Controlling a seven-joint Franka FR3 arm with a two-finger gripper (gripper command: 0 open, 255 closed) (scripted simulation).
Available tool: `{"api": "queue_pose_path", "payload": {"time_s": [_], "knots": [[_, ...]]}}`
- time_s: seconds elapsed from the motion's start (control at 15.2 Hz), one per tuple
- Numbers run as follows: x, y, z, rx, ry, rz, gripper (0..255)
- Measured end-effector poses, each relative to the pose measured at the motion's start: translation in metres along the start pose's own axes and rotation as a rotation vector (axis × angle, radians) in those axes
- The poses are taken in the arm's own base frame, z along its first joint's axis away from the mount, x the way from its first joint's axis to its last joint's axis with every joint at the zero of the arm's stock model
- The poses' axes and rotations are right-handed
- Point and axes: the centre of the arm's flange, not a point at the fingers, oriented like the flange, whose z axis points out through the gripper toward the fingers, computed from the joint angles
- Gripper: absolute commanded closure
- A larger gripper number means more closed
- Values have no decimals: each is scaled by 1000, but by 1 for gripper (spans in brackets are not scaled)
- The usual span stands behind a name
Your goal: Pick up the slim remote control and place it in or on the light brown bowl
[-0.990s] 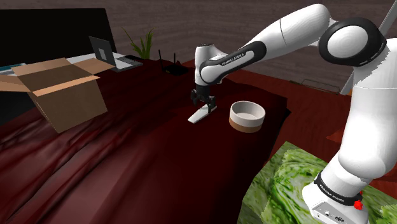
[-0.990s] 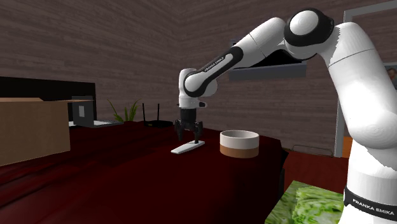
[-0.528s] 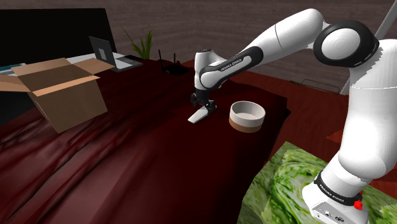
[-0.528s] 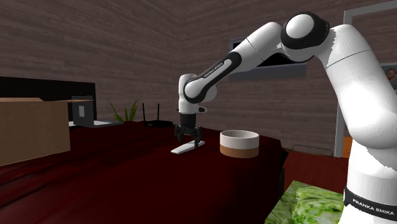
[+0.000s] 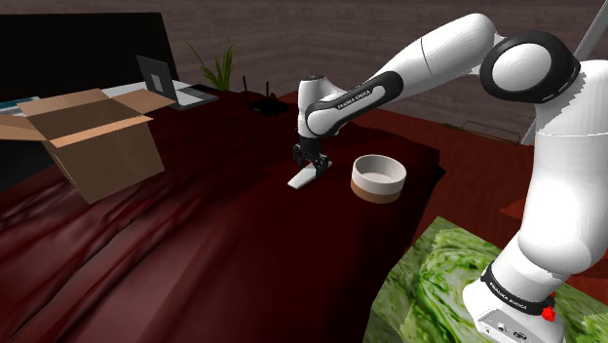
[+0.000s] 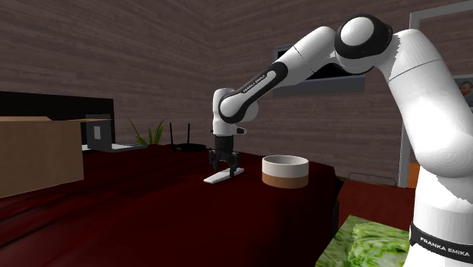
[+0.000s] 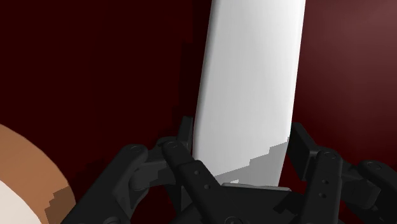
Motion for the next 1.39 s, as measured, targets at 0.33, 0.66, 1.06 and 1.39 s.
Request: {"api": "queue_pose_path", "payload": {"time_s": [0.33,0.66,1.06,1.39], "knots": [[0,0,0,0,0,0,255],[-1,-1,-16,0,0,0,255],[0,0,-48,0,0,0,255],[1,-2,-74,0,0,0,255]]}}
